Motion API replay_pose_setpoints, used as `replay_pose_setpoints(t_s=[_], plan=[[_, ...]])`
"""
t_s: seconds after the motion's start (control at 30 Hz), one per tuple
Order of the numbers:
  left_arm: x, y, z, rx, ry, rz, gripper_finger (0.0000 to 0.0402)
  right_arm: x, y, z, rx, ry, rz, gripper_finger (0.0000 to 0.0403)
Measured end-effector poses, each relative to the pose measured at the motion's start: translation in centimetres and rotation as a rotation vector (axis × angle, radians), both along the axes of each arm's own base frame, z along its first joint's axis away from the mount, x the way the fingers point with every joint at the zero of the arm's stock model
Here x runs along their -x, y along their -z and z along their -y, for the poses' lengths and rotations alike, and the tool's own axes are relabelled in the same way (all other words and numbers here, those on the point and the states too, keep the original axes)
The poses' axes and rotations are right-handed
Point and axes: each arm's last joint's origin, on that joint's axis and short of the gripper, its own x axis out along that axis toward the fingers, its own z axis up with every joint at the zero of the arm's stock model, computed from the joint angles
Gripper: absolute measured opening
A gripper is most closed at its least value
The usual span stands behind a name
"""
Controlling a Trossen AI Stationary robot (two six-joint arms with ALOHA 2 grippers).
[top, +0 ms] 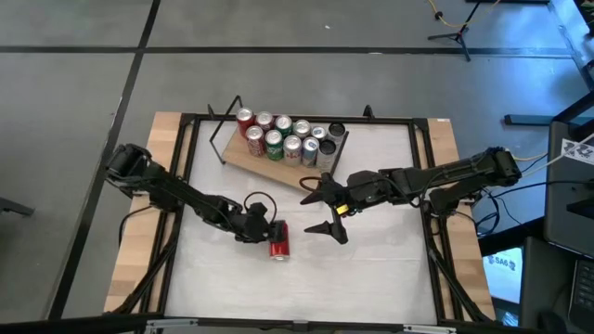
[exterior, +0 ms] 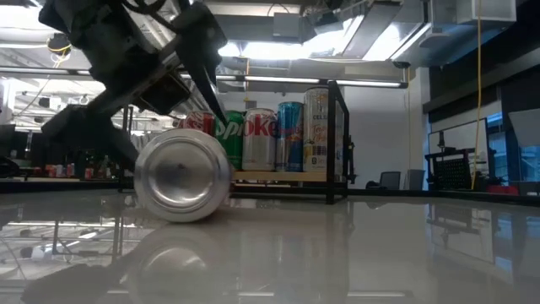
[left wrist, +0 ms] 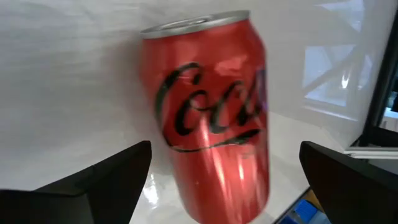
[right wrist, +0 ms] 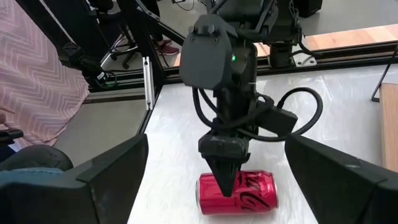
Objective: Place canned beverage on shelf
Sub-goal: Put the red black soda can on the shelf aligned with the other red black soda can
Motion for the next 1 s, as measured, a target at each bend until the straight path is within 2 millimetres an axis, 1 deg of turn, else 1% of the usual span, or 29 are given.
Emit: replay_pose_setpoints(t_s=[0.2, 0.7, 0.9, 1.0], plan=[[-0.3, 0.8, 0.1, 0.003, -0.032, -0.019, 0.04, 0.0, 0.0, 0.0, 0.0, 0.0, 0.0, 0.0372], [-0.5, 1.0, -0.2, -0.012, -0.053, -0.012, 0.04, 0.0, 0.0, 0.0, 0.0, 0.0, 0.0, 0.0372], [-0.4, 1.5, -0.3, -0.034, -0.078, -0.04, 0.04, 0.0, 0.0, 0.0, 0.0, 0.0, 0.0, 0.0372], [-0.5, 1.8, -0.5, -0.017, -0.113, -0.051, 0.04, 0.0, 0.0, 0.0, 0.0, 0.0, 0.0, 0.0372]])
